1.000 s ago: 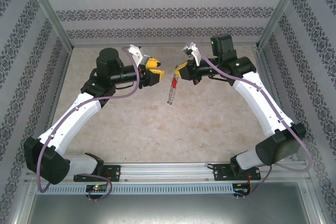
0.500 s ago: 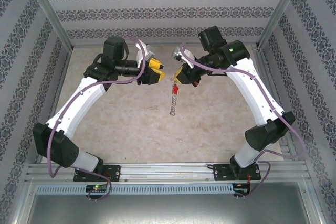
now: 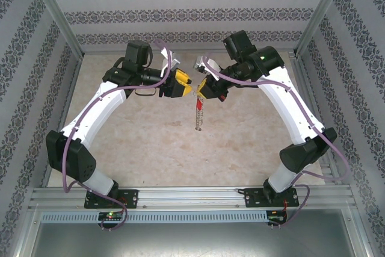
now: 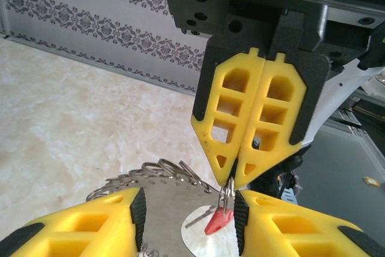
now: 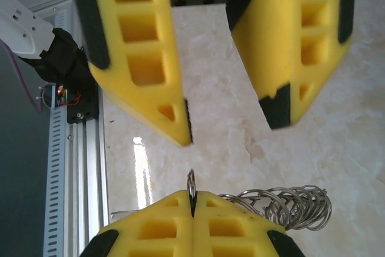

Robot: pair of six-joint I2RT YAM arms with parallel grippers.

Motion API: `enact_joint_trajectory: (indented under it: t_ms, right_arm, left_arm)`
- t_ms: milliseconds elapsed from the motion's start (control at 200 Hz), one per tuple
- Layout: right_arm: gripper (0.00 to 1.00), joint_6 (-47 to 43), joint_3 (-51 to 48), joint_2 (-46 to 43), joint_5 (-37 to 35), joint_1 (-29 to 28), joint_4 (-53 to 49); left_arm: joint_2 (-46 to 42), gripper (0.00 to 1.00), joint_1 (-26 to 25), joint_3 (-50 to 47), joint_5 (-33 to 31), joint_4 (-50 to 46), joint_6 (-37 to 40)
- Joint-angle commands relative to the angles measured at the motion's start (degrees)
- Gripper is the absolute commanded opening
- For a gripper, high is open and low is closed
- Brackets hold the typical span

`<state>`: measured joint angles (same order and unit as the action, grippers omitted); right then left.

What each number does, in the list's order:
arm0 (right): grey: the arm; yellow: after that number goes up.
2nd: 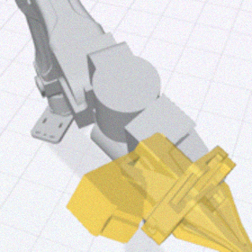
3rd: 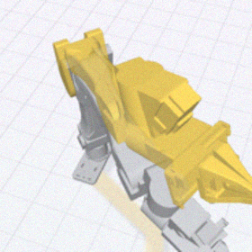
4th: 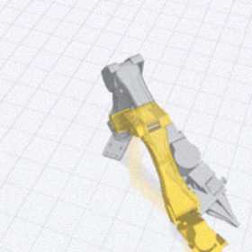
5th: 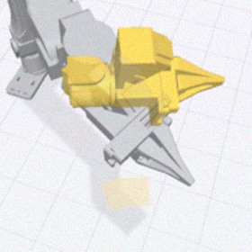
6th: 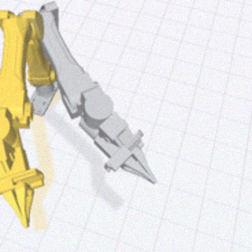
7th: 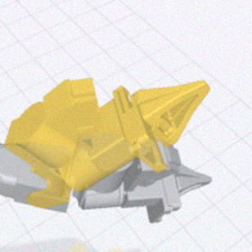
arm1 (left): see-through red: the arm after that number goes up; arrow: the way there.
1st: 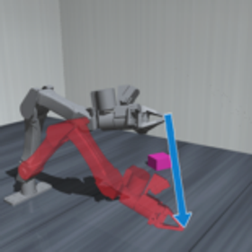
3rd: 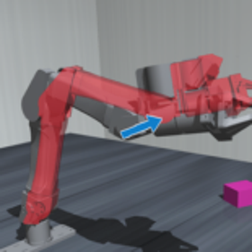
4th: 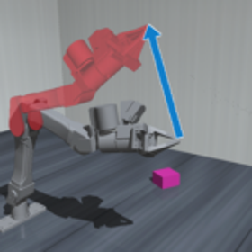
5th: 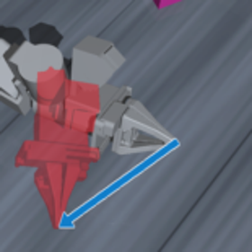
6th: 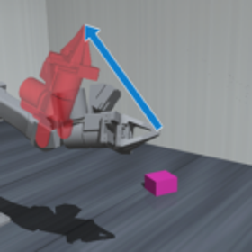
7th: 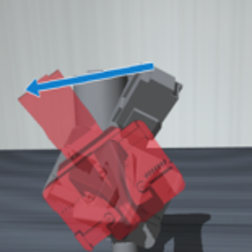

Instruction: Put the keys on the keyring

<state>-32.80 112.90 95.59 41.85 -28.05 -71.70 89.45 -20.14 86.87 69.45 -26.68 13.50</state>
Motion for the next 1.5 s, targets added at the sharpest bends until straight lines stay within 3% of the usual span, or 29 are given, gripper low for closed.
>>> enact_joint_trajectory:
  t_ms: [0,550,630,714,864,974,1224,1404,1499]
  right_arm:
    - [0.00,-0.24,2.68,1.41,1.85,-1.13,1.21]
    - [0.00,0.53,3.03,2.49,0.84,-1.92,2.27]
    - [0.00,0.63,2.95,2.52,0.85,-1.92,2.51]
    - [0.00,0.71,3.02,2.50,0.71,-1.92,2.71]
    - [0.00,0.85,3.10,2.49,0.72,-2.11,2.97]
    - [0.00,0.84,3.06,2.57,0.61,-2.09,3.02]
    - [0.00,0.84,2.95,2.59,0.45,-2.22,3.15]
    - [0.00,0.97,3.19,2.77,0.34,-2.48,3.32]
    - [0.00,1.07,3.18,2.85,0.27,-2.44,3.59]
  left_arm:
    - [0.90,0.43,-0.22,1.46,3.80,-0.70,0.18]
    - [2.10,0.36,-1.12,1.64,5.96,-5.84,4.13]
    - [2.28,0.33,-1.13,1.90,6.20,-6.50,4.78]
    - [2.64,0.23,-1.12,2.41,6.67,-7.73,5.72]
    - [3.40,0.23,-1.22,2.97,6.94,-8.65,6.18]
    - [3.88,0.17,-1.23,3.77,7.53,-10.35,7.49]
    - [4.89,0.19,-1.27,4.63,8.13,-13.14,9.43]
    - [4.81,0.06,-1.44,4.67,8.12,-13.85,10.16]
    - [4.81,0.14,-1.44,4.93,8.20,-15.18,11.10]
